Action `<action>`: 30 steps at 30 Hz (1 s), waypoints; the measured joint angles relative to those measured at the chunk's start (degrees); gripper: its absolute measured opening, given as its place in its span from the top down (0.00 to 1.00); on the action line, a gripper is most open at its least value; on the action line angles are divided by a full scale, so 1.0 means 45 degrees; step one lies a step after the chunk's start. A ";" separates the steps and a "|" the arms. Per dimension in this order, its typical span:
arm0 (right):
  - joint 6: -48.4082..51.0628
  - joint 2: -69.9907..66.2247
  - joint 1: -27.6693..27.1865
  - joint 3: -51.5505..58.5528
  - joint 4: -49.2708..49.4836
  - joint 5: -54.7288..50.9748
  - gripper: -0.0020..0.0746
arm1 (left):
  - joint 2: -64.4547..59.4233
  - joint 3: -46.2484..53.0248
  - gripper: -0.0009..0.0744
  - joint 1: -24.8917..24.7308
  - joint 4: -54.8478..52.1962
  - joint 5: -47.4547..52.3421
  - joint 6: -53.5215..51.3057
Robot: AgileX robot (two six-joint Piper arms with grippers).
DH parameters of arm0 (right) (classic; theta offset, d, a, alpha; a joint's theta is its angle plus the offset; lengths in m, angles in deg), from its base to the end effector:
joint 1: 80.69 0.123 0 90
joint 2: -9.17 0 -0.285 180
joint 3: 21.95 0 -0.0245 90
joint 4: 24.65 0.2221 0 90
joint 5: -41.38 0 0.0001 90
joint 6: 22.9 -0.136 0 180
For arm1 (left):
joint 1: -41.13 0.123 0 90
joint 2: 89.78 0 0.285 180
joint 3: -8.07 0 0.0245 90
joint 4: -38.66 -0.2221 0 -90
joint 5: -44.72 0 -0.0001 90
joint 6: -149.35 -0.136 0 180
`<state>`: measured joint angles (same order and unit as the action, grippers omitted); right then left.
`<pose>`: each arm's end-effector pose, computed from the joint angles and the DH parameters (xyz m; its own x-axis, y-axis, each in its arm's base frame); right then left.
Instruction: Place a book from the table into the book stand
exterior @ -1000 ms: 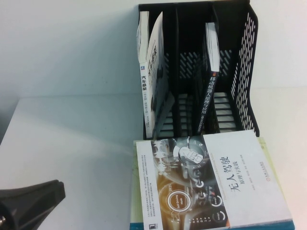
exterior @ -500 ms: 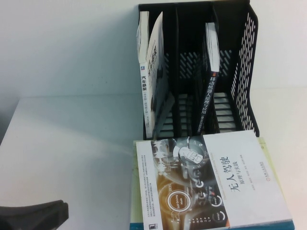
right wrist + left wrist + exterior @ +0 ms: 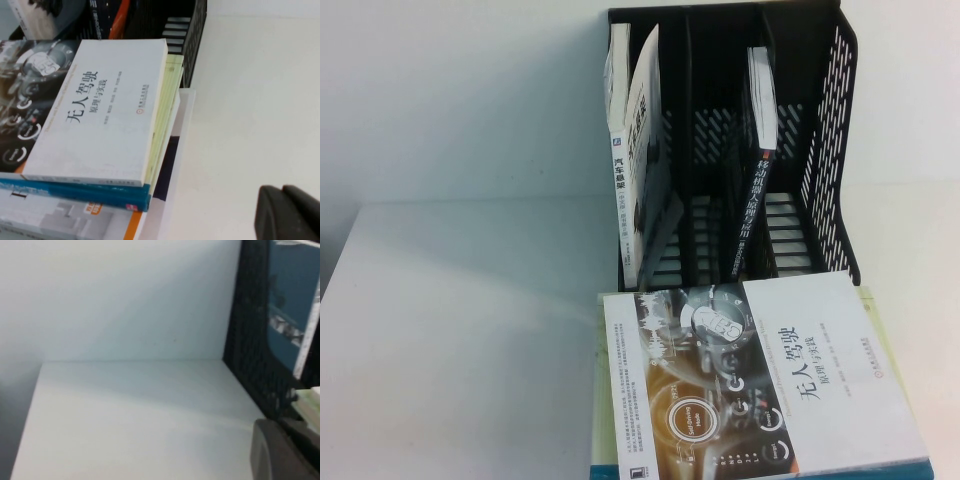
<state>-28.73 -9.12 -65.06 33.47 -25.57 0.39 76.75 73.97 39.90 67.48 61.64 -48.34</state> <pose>0.0574 0.0146 0.2413 -0.4240 -0.0257 -0.9053 -0.2231 0.9717 0.0769 0.0704 -0.0206 0.2443 -0.1019 -0.1710 -0.9800 0.1456 0.9720 -0.1847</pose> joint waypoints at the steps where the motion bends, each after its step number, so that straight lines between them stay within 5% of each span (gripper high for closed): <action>1: 0.0000 0.0000 0.0000 0.0000 0.0000 0.0000 0.98 | 0.0290 0.0452 0.99 0.0237 0.0012 -0.0217 0.0000; 10: 0.0000 0.0000 0.0000 0.0000 0.0000 0.0000 0.98 | 0.1378 0.2768 0.99 0.0620 0.0278 -0.0507 -0.0020; 30: 0.0000 0.0000 0.0000 0.0000 0.0000 -0.0023 0.98 | 0.1399 0.2753 0.99 0.0620 0.0573 0.0866 -0.0020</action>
<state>-28.73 -9.12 -65.06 33.47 -25.57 0.28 83.04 86.36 42.69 70.06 65.54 -48.42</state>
